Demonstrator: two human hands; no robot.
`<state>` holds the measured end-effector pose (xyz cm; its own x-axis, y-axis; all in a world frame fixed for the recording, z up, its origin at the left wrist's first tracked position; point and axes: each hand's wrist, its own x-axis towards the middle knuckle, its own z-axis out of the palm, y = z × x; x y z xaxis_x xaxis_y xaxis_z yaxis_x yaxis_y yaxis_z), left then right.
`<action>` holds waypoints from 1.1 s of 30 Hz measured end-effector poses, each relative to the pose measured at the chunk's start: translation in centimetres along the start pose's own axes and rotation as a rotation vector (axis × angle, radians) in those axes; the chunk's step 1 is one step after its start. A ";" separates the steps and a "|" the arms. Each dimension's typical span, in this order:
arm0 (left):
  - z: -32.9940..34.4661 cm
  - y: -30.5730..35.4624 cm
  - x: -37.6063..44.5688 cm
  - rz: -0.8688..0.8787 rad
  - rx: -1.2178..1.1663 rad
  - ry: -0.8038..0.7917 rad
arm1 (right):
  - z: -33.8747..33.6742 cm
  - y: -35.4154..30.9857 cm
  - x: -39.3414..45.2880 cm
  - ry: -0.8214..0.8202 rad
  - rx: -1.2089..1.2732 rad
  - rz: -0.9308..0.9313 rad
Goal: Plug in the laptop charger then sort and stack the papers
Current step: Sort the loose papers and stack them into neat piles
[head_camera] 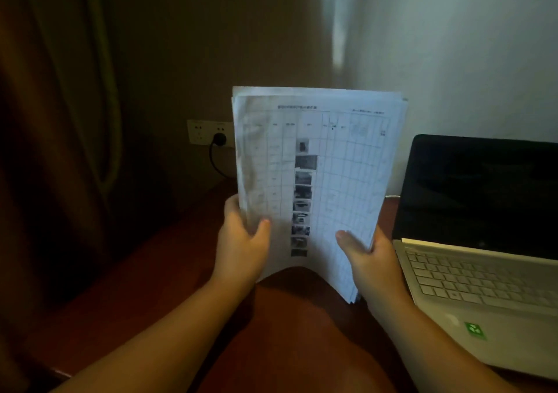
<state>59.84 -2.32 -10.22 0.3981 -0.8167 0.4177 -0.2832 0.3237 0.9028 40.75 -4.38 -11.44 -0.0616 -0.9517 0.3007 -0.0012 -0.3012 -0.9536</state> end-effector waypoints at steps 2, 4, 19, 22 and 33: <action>-0.3 0.2 0.3 0.022 0.002 -0.016 | 0.0 -0.2 0.1 0.017 0.051 -0.010; -0.3 0.5 0.4 0.049 0.038 -0.040 | 0.2 -0.4 0.3 0.025 0.089 -0.036; 0.6 0.0 0.8 -0.059 -0.082 -0.073 | -0.6 -0.2 0.8 0.031 0.021 0.010; 0.3 -0.4 0.7 -0.072 -0.038 -0.111 | -0.7 -0.1 0.9 0.017 -0.012 0.027; -0.5 0.6 0.8 0.056 -0.027 -0.152 | -0.8 -1.5 1.4 0.054 -0.183 -0.030</action>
<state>60.39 -2.54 -9.27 0.2450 -0.8595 0.4486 -0.2769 0.3814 0.8820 39.88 -5.22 -9.59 -0.1125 -0.9365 0.3322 -0.1847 -0.3088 -0.9330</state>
